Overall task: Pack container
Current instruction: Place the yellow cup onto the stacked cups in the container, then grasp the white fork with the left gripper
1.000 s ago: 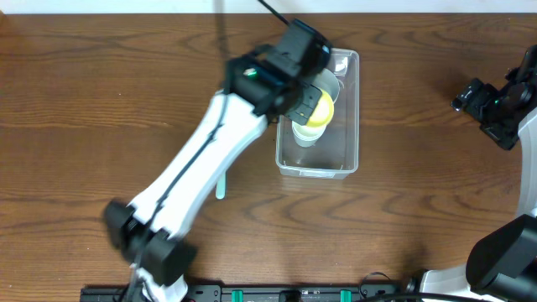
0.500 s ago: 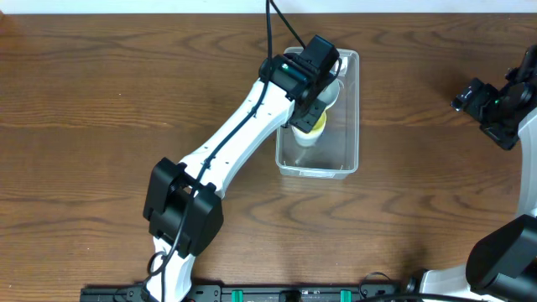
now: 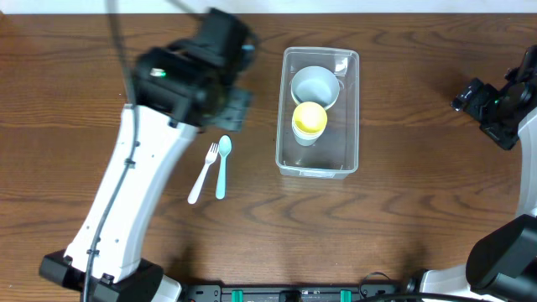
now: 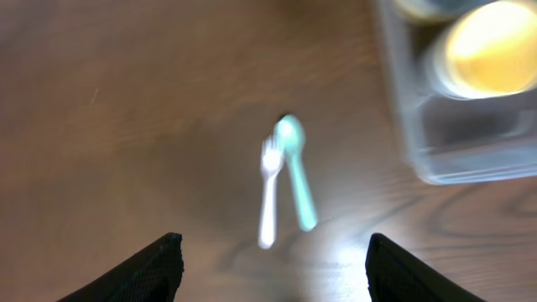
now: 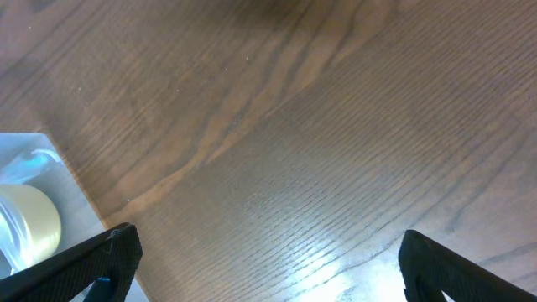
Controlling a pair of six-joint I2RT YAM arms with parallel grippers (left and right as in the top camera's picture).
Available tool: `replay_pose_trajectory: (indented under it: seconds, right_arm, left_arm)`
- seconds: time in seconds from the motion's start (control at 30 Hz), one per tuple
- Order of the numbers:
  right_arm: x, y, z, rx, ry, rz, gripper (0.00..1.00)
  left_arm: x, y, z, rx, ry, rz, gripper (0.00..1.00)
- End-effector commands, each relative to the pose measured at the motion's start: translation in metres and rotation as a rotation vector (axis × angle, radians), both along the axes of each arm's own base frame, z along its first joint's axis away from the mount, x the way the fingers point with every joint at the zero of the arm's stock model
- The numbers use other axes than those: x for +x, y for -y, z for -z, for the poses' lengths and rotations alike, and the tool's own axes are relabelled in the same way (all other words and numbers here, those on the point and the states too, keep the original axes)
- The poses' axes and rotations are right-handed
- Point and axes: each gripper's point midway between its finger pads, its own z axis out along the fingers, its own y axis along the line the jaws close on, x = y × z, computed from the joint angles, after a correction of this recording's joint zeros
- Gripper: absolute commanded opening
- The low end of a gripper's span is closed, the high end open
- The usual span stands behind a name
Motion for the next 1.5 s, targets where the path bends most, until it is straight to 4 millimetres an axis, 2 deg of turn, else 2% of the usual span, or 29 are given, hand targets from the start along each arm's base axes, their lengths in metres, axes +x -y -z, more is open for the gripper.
replay_pose_trajectory:
  seconds: [0.0, 0.13, 0.27, 0.4, 0.6, 0.73, 0.93, 1.0, 1.07, 1.13, 1.23, 1.27, 1.37, 1.47]
  right_arm:
    - [-0.001, 0.003, 0.002, -0.004, -0.008, 0.008, 0.99]
    - [-0.001, 0.003, 0.003, -0.004, -0.009, 0.008, 0.99]
    - [-0.001, 0.003, 0.002, -0.003, -0.008, 0.008, 0.99]
    - [-0.001, 0.003, 0.002, -0.003, -0.008, 0.008, 0.99]
    - [-0.001, 0.003, 0.002, -0.003, -0.008, 0.008, 0.99]
    - [-0.001, 0.003, 0.002, -0.004, -0.008, 0.008, 0.99]
    - [-0.001, 0.003, 0.002, -0.003, -0.008, 0.008, 0.99]
    - [-0.001, 0.003, 0.002, -0.003, -0.008, 0.008, 0.99]
    - [-0.001, 0.003, 0.002, -0.003, -0.008, 0.008, 0.99]
    - [-0.001, 0.003, 0.002, -0.003, -0.008, 0.008, 0.99]
    - [-0.001, 0.003, 0.002, -0.003, -0.008, 0.008, 0.99]
    - [-0.001, 0.003, 0.002, -0.004, -0.008, 0.008, 0.99]
    - [-0.001, 0.003, 0.002, -0.004, -0.008, 0.008, 0.99]
    - [-0.001, 0.003, 0.002, -0.003, -0.008, 0.008, 0.99]
  left_arm:
    - [-0.001, -0.031, 0.053, 0.055, -0.172, -0.127, 0.7]
    - [-0.004, -0.04, 0.113, -0.023, -0.288, -0.181, 0.7]
    - [-0.01, -0.046, 0.169, -0.019, -0.327, -0.201, 0.7]
    - [-0.022, -0.057, 0.216, -0.004, -0.352, -0.213, 0.7]
    - [-0.036, -0.073, 0.256, -0.01, -0.361, -0.25, 0.65]
    - [-0.04, -0.07, 0.278, -0.021, -0.342, -0.171, 0.64]
    - [-0.039, -0.067, 0.296, -0.04, -0.299, -0.14, 0.63]
    - [-0.039, -0.067, 0.298, -0.04, -0.293, -0.138, 0.59]
    - [-0.038, -0.067, 0.298, -0.041, -0.289, -0.138, 0.46]
    - [-0.039, -0.067, 0.298, -0.041, -0.291, -0.138, 0.27]
    - [-0.04, -0.067, 0.297, -0.04, -0.295, -0.138, 0.14]
    - [-0.04, -0.067, 0.296, -0.039, -0.299, -0.139, 0.12]
    - [-0.036, -0.066, 0.281, -0.04, -0.293, -0.139, 0.12]
    - [-0.023, -0.064, 0.243, -0.05, -0.256, -0.138, 0.11]
